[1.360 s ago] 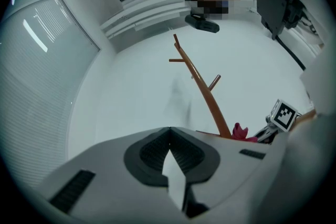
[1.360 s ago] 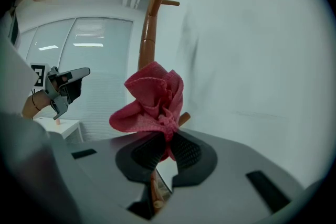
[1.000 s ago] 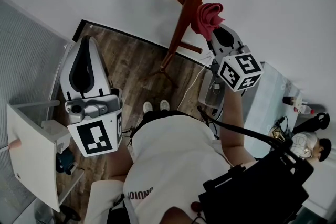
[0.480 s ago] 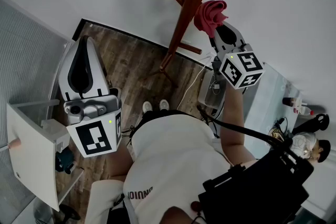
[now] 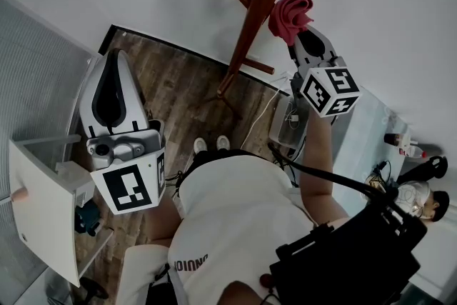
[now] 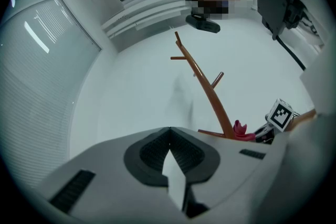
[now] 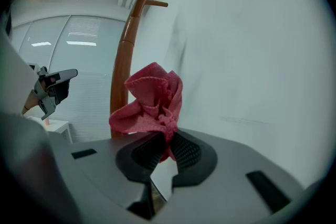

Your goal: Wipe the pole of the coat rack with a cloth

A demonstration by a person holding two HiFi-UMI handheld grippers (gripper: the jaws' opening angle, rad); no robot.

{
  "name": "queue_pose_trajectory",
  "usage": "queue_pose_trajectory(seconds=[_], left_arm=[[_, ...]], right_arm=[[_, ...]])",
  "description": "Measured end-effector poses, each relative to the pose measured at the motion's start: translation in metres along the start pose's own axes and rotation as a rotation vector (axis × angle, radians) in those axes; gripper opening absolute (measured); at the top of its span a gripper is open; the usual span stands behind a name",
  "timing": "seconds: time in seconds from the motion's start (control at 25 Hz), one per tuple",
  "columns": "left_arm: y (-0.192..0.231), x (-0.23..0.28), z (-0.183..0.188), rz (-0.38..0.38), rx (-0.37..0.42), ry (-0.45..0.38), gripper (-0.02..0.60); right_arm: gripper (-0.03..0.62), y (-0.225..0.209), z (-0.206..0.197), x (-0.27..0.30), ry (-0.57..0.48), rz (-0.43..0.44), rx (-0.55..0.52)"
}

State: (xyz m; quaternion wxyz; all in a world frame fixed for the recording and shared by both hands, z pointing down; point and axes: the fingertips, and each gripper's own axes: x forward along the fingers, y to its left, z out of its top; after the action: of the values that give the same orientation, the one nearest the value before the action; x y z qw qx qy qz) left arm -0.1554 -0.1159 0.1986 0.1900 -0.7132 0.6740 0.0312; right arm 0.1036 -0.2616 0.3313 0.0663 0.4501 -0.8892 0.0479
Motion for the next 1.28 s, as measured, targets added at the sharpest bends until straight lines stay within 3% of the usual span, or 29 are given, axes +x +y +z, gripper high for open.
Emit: queue_pose_trajectory(seconds=[1.04,1.28], left_arm=[[0.000,-0.003,0.005,-0.029,0.013,-0.010,0.014],[-0.002,-0.006,0.008,-0.049,0.012,-0.015,0.014]], right_arm=[[0.046,-0.017,0.027,-0.024,-0.077,-0.119,-0.017],[0.046,-0.007,0.038,-0.041,-0.078,-0.133,-0.101]])
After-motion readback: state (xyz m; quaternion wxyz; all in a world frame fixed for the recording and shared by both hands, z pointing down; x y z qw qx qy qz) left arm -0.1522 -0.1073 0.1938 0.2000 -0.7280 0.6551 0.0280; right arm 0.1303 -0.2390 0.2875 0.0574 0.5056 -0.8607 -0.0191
